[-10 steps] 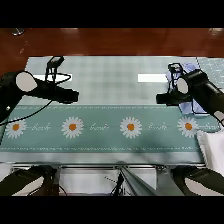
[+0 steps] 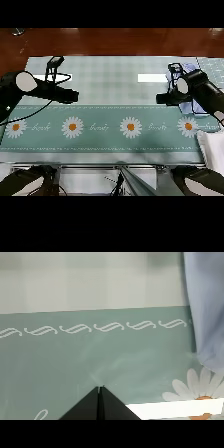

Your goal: Fold the shirts.

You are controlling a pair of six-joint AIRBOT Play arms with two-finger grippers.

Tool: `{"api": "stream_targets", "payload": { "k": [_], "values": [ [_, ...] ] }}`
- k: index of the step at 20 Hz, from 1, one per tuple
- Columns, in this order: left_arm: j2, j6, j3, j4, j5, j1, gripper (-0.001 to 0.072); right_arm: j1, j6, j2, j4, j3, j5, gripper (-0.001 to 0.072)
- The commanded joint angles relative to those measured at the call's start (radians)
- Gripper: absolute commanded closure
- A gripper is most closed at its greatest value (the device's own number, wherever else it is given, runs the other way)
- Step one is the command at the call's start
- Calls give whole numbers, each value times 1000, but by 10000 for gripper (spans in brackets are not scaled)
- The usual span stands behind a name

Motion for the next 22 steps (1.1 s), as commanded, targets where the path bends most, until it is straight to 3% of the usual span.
{"api": "stream_targets", "payload": {
  "k": [1,3,7,8,9,10,11,12,15,19,22],
  "values": [
    [0,0,0,0,0,0,684,1,1,-1,0,0,-12,688],
    [0,0,0,0,0,0,684,1,3,-1,1,0,-21,688],
    [-4,0,0,0,67,-2,684,1,-3,-1,-43,0,-214,687],
    [-8,0,0,0,126,-2,684,-1,1,-3,-132,0,-267,628],
    [-14,0,0,0,178,-2,683,-14,45,-7,-249,0,-322,294],
    [-24,0,0,1,234,-2,632,-39,121,-13,-358,0,-367,83],
    [-34,0,0,2,276,-2,365,-81,206,-23,-464,0,-398,81],
    [-47,0,0,2,303,-2,0,-134,274,-36,-521,2,-420,81],
    [-87,0,0,4,344,4,4,-335,310,-118,-435,58,-471,82],
    [-138,0,0,4,351,25,4,-512,84,-295,-108,188,-466,82],
    [-163,-1,0,3,351,38,4,-575,5,-403,26,224,-327,83]
  ]
}}
